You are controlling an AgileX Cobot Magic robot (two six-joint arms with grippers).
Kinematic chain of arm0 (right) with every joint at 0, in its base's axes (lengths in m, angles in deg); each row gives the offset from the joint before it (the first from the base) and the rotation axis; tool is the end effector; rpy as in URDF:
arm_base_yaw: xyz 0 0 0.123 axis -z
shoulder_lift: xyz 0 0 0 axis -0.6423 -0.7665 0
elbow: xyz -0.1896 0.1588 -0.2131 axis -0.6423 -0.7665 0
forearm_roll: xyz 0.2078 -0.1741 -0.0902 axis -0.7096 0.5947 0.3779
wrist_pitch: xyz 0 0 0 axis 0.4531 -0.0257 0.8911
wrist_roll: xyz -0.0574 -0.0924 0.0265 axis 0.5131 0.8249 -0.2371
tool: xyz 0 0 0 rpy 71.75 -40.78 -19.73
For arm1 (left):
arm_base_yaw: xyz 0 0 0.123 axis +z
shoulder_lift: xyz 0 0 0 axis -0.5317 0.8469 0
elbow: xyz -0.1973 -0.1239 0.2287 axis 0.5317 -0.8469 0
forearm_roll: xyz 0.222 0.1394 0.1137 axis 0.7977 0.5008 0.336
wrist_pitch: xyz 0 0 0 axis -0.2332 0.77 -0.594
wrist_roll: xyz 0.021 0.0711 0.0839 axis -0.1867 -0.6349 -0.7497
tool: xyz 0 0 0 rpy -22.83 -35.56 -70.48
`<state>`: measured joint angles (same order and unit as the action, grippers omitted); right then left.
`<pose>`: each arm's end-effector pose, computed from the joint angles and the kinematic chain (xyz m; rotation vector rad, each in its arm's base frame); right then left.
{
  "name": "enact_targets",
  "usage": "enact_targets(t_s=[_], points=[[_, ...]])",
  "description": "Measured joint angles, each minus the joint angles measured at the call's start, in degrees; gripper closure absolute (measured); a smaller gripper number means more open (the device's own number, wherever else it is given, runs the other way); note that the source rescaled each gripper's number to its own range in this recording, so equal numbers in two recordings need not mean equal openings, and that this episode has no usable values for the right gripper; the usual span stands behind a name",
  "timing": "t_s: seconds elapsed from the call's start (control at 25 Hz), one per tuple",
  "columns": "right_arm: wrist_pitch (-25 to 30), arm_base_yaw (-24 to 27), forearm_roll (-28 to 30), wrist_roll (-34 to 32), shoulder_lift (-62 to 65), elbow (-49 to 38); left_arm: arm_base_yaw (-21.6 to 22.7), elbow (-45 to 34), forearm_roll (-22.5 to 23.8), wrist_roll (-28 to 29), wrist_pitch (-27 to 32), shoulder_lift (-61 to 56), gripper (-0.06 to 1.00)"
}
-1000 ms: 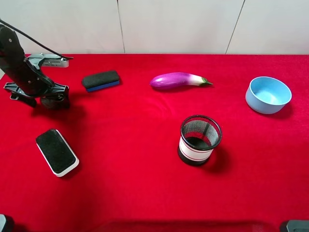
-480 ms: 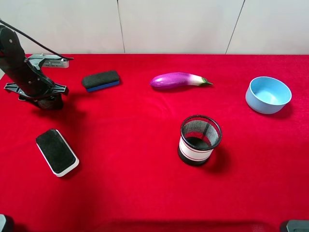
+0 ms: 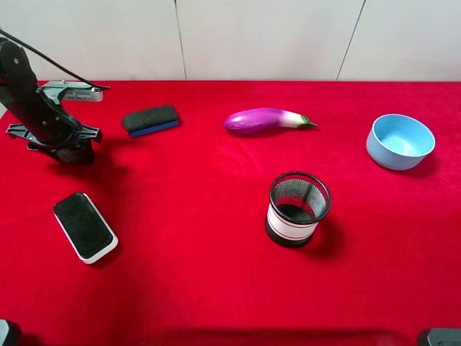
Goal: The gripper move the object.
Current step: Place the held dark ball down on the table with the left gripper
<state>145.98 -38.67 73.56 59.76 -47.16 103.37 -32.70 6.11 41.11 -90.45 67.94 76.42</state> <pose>0.0035 0.0010 0.2888 0.1258 1.9878 0.0671 0.3927 -0.0024 0.0867 0.1276 2.8698 0.0340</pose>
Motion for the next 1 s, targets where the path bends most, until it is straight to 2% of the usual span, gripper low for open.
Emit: enact_targets(t_s=[0.6, 0.8, 1.0], points=[[0.0, 0.0, 0.0, 0.0, 0.0, 0.0, 0.21, 0.0, 0.0, 0.0, 4.57, -7.02, 0.94], [0.0, 0.0, 0.0, 0.0, 0.0, 0.0, 0.21, 0.0, -0.23, 0.0, 8.5, -9.45, 0.94], [-0.05, 0.0, 0.0, 0.0, 0.0, 0.0, 0.21, 1.34, -3.38, 0.0, 13.82, -10.85, 0.94]])
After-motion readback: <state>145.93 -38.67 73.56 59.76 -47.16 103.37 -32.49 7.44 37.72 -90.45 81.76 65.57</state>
